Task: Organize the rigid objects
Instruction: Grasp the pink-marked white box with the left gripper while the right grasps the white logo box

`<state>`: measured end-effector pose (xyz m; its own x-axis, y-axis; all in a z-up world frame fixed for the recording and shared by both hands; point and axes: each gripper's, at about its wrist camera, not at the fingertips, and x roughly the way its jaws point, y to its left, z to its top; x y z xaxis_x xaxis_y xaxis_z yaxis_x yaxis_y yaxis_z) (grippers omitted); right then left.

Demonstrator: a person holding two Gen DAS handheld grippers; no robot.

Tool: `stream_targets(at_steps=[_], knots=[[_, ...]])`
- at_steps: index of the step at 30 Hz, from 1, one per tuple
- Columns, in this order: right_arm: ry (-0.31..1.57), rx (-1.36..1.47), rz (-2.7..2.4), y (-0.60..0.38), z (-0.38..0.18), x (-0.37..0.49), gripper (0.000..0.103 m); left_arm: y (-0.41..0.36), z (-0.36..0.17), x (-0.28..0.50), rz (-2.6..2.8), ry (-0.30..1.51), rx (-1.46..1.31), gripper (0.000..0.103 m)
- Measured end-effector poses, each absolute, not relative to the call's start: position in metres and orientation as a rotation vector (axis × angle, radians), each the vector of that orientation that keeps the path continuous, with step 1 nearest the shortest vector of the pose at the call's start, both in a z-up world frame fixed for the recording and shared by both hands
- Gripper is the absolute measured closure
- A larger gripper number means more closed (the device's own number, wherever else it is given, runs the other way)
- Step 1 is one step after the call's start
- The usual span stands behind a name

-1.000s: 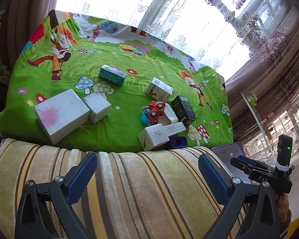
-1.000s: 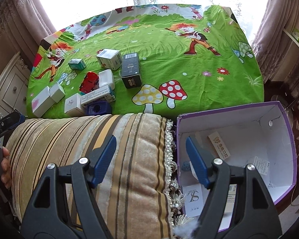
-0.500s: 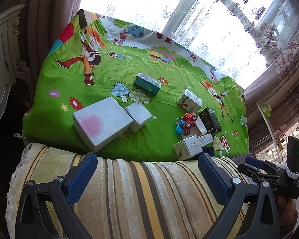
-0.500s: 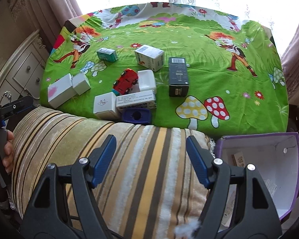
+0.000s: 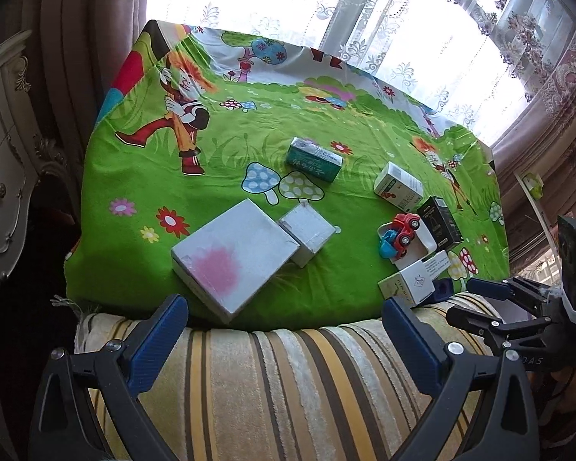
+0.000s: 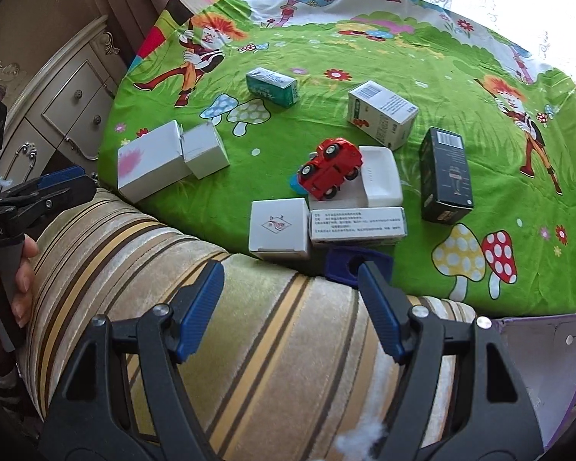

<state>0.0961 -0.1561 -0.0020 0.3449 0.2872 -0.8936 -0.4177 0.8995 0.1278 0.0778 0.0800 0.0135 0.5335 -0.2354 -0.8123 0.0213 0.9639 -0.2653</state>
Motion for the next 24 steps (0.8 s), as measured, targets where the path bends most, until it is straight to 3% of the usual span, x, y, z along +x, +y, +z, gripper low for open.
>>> stream_targets(at_steps=[15, 22, 24], knots=[[1.21, -0.205, 0.442, -0.127, -0.03, 0.121, 0.028, 0.071, -0.016, 0.122, -0.214, 1.09, 0.177, 0.001], [1.195, -0.254, 0.411, -0.119, -0.031, 0.126, 0.038, 0.066, -0.031, 0.133, -0.242, 1.133, 0.216, 0.001], [1.186, -0.268, 0.4, -0.117, -0.031, 0.126, 0.042, 0.066, -0.034, 0.134, -0.248, 1.141, 0.218, 0.007]])
